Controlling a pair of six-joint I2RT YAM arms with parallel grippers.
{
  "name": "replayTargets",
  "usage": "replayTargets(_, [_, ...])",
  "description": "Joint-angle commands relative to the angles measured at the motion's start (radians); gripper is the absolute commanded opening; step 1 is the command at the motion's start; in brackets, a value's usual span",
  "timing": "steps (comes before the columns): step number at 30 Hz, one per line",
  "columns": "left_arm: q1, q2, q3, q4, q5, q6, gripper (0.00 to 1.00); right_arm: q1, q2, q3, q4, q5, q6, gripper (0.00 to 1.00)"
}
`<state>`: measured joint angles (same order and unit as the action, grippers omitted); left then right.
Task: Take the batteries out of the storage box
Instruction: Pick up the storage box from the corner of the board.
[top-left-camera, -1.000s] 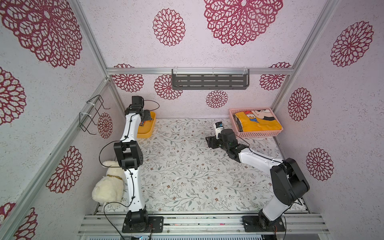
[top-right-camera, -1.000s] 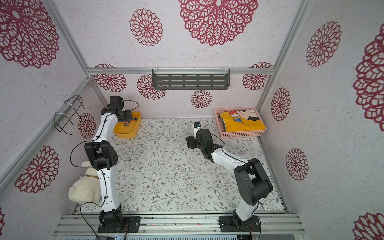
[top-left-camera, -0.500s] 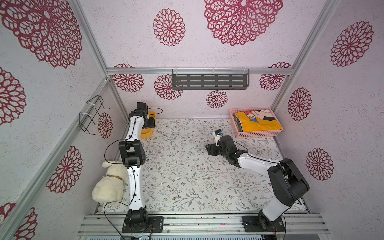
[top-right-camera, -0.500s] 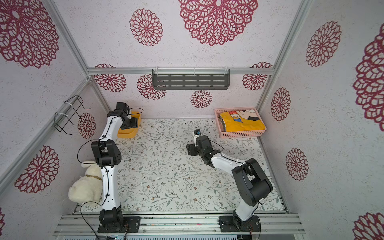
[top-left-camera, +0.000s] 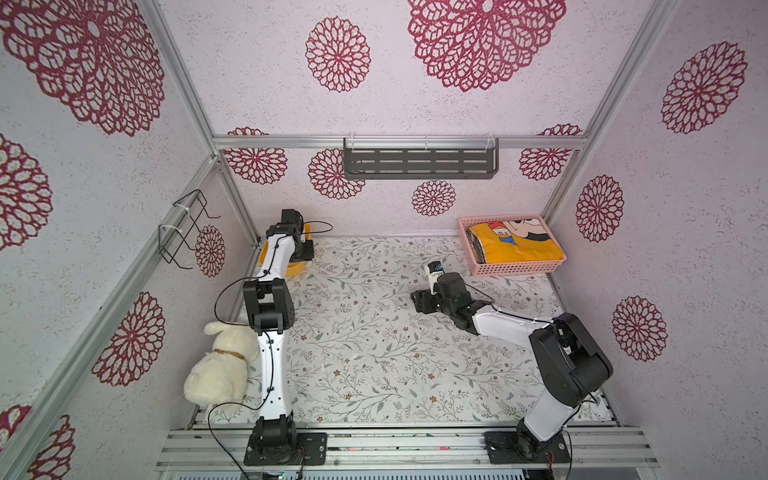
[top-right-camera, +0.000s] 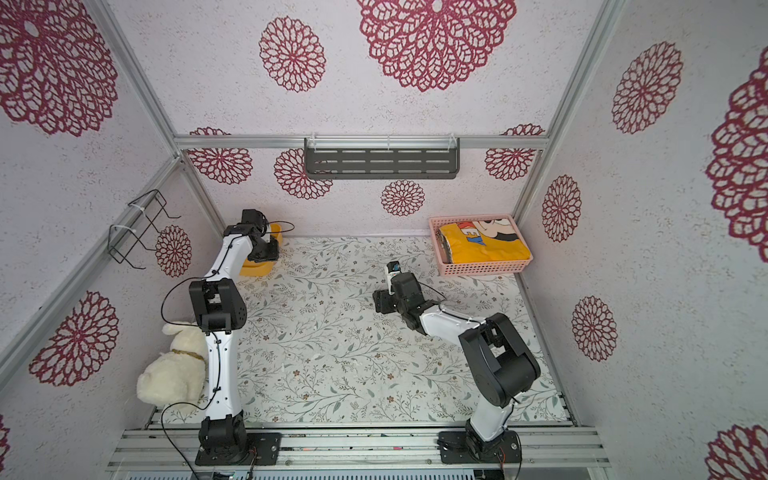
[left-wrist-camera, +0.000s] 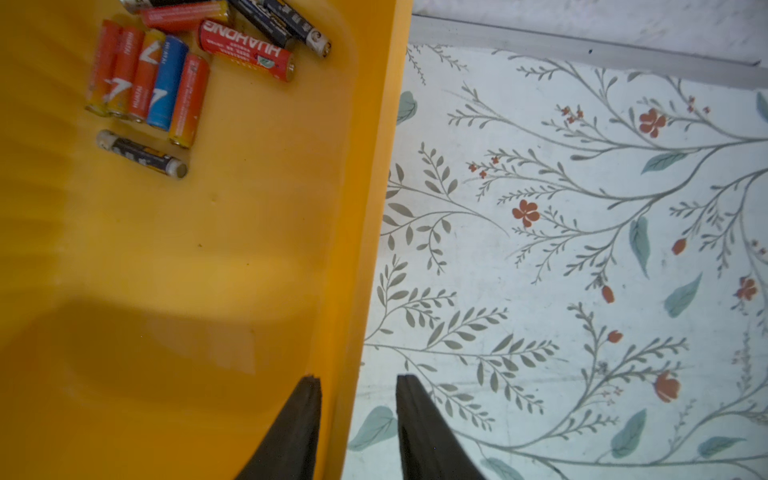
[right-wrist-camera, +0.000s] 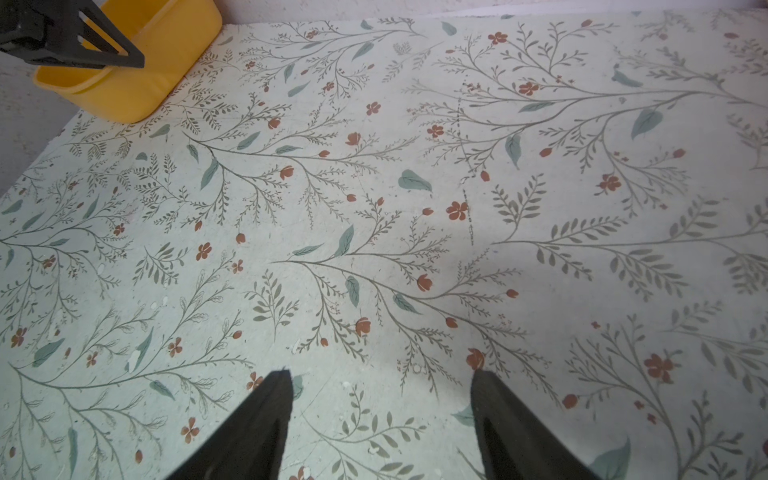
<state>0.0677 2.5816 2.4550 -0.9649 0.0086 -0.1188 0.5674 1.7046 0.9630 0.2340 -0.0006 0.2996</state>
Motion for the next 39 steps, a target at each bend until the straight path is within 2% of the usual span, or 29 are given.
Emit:
replayTargets(1, [-0.006, 0.011, -0.004, 0.008, -0.008, 0.017, 0.27, 0.004, -0.002, 0.018, 0.021, 0.016, 0.008, 0.74])
replayTargets(6, [-0.012, 0.005, -0.01, 0.002, -0.023, 0.016, 0.15, 0.004, -0.003, 0.017, 0.016, 0.019, 0.008, 0.75])
replayTargets(15, [-0.038, -0.041, -0.024, -0.007, -0.057, 0.034, 0.01, 0.005, -0.008, 0.017, 0.0, 0.039, 0.012, 0.79])
replayTargets(23, [-0.089, -0.143, -0.066, -0.062, -0.029, -0.01, 0.0, 0.005, -0.044, 0.008, -0.015, 0.083, 0.032, 0.82])
replayTargets(28, [-0.176, -0.289, -0.195, -0.083, 0.025, -0.143, 0.0, 0.005, -0.089, -0.02, -0.046, 0.167, 0.056, 0.83])
replayTargets(34, [-0.348, -0.438, -0.374, -0.072, -0.028, -0.322, 0.0, 0.004, -0.185, -0.134, 0.002, 0.285, 0.065, 0.85])
replayTargets(37, [-0.459, -0.469, -0.424, -0.063, -0.104, -0.413, 0.0, 0.004, -0.233, -0.193, 0.034, 0.347, 0.065, 0.86])
replayTargets(39, [-0.523, -0.469, -0.436, -0.062, -0.11, -0.49, 0.0, 0.003, -0.261, -0.22, 0.045, 0.381, 0.065, 0.87])
